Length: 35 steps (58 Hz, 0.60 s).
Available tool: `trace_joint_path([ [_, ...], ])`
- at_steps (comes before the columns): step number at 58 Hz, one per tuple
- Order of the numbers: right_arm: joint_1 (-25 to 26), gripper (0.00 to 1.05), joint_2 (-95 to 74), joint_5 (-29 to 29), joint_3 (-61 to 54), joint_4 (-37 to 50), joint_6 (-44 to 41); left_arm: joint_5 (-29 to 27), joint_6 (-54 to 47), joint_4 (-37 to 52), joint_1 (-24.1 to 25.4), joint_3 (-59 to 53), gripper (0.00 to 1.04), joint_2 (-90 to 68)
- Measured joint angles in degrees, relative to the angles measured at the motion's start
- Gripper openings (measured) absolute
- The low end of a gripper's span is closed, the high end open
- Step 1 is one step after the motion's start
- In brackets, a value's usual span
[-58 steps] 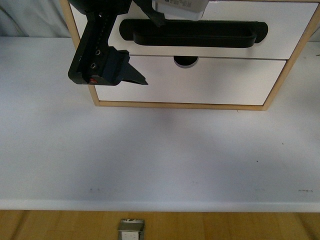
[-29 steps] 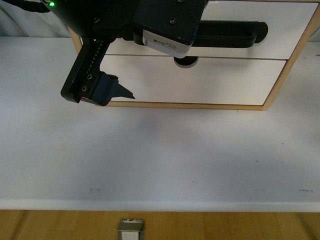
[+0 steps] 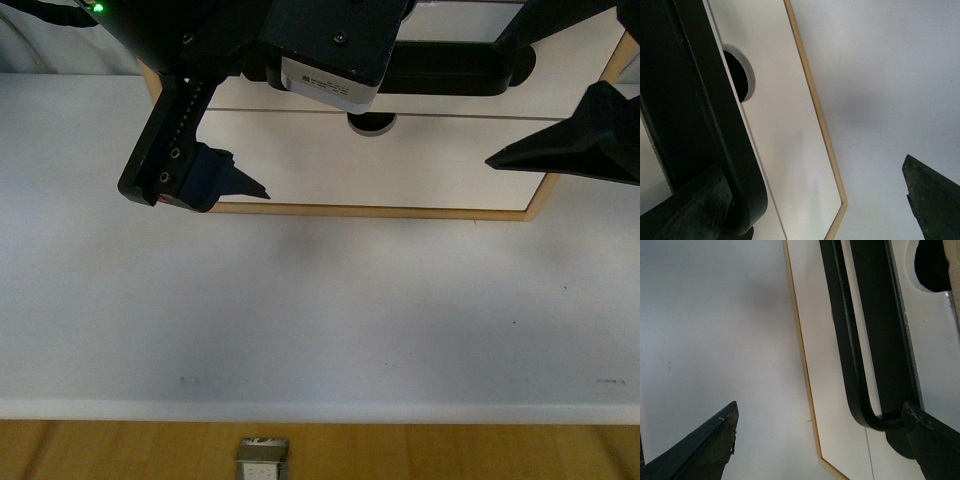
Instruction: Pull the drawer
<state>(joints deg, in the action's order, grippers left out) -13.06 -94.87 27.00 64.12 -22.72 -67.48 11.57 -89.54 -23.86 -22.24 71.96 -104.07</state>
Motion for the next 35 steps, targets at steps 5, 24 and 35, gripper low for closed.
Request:
trace_joint_path([
  [5, -0.5, 0.96, -1.5, 0.5, 0.9, 0.4, 0.9, 0.1, 0.0, 0.0, 0.0, 0.0, 0.98, 0.0],
  [24, -1.5, 0.96, -5.0, 1.7, 2.1, 1.0, 2.9, 0.1, 0.0, -0.1, 0.1, 0.0, 0.98, 0.0],
  [35, -2.1, 0.96, -5.6, 3.3, 3.1, -3.3, 1.9, 0.1, -0.3, -1.1, 0.1, 0.0, 0.98, 0.0],
])
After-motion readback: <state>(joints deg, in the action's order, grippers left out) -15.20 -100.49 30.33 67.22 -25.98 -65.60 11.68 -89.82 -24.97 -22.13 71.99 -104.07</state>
